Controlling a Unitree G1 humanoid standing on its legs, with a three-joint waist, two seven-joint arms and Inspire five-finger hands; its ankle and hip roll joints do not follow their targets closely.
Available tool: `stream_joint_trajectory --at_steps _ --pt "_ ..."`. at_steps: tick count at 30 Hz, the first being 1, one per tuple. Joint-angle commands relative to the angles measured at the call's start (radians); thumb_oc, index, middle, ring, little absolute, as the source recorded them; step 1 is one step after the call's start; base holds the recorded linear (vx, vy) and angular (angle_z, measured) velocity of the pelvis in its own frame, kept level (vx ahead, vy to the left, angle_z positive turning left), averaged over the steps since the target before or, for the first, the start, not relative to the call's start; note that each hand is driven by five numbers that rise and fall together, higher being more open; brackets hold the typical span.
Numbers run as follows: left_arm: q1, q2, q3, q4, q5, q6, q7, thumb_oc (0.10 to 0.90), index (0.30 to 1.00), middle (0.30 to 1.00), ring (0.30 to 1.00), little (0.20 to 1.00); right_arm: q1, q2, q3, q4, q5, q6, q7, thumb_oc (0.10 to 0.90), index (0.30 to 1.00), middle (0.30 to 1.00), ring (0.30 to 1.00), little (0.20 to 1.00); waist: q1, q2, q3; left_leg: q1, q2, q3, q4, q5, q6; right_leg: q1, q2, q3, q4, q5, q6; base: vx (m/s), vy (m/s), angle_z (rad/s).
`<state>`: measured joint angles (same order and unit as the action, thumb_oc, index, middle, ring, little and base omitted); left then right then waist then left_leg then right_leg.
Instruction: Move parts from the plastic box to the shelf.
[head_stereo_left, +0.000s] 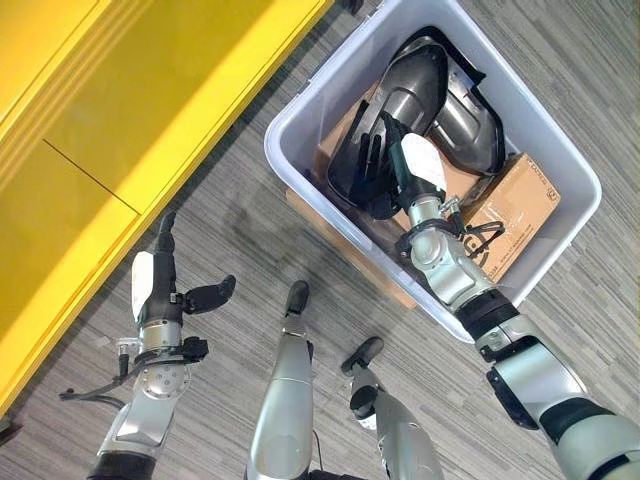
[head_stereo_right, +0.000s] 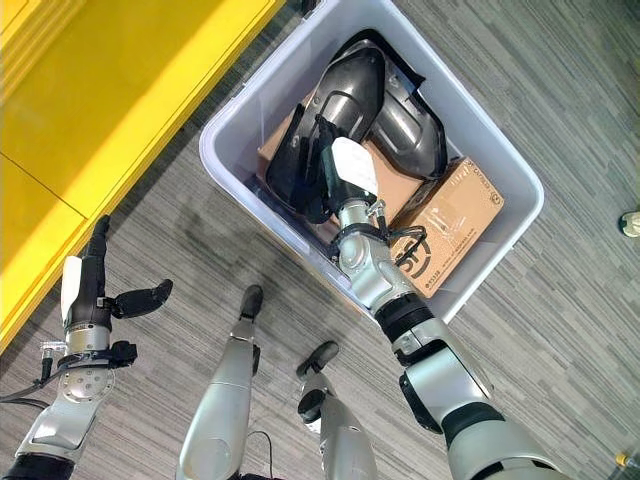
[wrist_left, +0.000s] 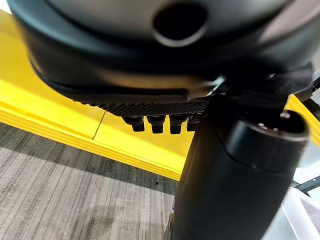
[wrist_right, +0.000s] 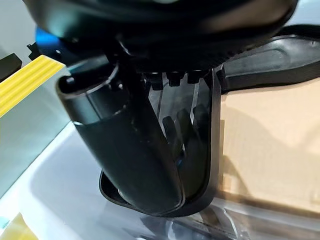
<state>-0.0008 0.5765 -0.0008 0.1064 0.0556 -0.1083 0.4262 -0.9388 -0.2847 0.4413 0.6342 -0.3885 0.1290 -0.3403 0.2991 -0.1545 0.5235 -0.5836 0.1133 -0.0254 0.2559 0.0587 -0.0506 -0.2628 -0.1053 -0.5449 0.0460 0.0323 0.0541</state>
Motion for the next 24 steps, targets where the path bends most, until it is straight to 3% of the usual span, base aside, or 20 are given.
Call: stream_joint_trajectory --at_steps 1,24 --pt "0.03 0.069 0.033 -0.112 0.041 -0.044 0.04 0.9 1.0 1.0 1.0 1.0 -0.042 -0.024 -0.015 -0.102 0.008 -0.043 -0.059 0.9 1.0 1.0 1.0 1.0 -0.002 -0.018 -0.004 0.069 0.047 0.072 -0.041 -0.049 -0.023 0.089 -0.13 0.082 0.018 0.025 0.123 0.0 0.0 0.0" --pt "0.03 0.069 0.034 -0.086 0.031 -0.047 0.029 0.9 1.0 1.0 1.0 1.0 -0.042 -0.052 -0.032 -0.131 0.004 -0.042 -0.063 0.9 1.0 1.0 1.0 1.0 -0.001 -0.03 -0.038 0.13 0.049 0.08 -0.05 -0.058 -0.017 0.13 -0.133 0.091 0.02 0.017 0.122 0.0 0.0 0.0"
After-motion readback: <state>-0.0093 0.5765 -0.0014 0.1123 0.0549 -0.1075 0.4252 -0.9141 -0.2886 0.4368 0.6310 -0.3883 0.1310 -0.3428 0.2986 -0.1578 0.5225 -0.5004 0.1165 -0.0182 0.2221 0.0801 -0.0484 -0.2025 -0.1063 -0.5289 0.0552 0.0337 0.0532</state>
